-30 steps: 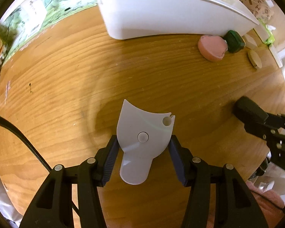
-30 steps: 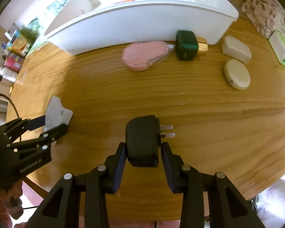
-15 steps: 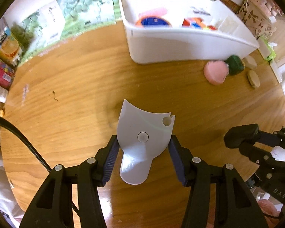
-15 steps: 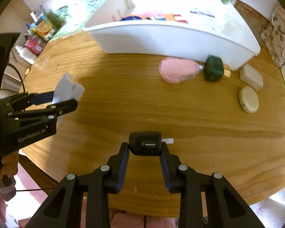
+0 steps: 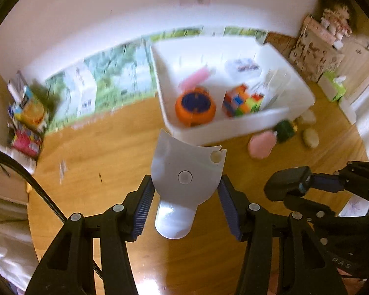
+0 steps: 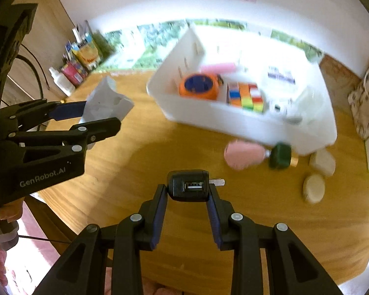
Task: Organize rigid objects
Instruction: 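Lift the plug adapter and white piece and carry both over the bin, then open the right tool to drop the plug while the left tool releases the white piece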
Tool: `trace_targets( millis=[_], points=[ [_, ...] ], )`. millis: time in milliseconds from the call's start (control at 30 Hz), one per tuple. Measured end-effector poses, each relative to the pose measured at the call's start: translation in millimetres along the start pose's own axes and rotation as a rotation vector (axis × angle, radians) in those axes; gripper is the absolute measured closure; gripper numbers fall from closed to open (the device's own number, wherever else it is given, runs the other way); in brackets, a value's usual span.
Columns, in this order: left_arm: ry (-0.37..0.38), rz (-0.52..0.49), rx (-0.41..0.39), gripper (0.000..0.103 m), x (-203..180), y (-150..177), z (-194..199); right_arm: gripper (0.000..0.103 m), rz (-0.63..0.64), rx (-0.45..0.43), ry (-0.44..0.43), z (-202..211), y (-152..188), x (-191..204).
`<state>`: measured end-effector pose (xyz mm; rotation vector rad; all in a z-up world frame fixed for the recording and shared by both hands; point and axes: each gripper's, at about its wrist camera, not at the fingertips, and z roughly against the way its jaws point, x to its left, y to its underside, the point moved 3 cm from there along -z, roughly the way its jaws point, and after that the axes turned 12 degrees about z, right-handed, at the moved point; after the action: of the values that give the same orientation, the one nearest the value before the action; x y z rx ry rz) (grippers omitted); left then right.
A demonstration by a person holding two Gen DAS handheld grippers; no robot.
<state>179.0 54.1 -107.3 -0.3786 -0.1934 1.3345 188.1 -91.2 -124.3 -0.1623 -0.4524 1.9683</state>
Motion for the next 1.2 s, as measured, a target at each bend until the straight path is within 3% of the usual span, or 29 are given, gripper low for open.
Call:
trace_targets(
  millis=[467, 867, 1200],
  points=[
    [-0.029, -0.058, -0.130, 0.046, -32.2, -75.9, 30.8, 0.071, 0.033, -0.138, 0.034, 29.4, -55.5, -48.0],
    [-0.039, -0.013, -0.193, 0.046, -51.4, -143.0, 15.9, 0.071, 0.012, -0.220, 0.026, 20.1, -84.5, -89.3],
    [0.002, 0.030, -0.244, 0.046, -65.0, -186.2, -6.1, 0.071, 0.034, -0.288, 0.023, -2.0, -98.6, -111.2]
  ],
)
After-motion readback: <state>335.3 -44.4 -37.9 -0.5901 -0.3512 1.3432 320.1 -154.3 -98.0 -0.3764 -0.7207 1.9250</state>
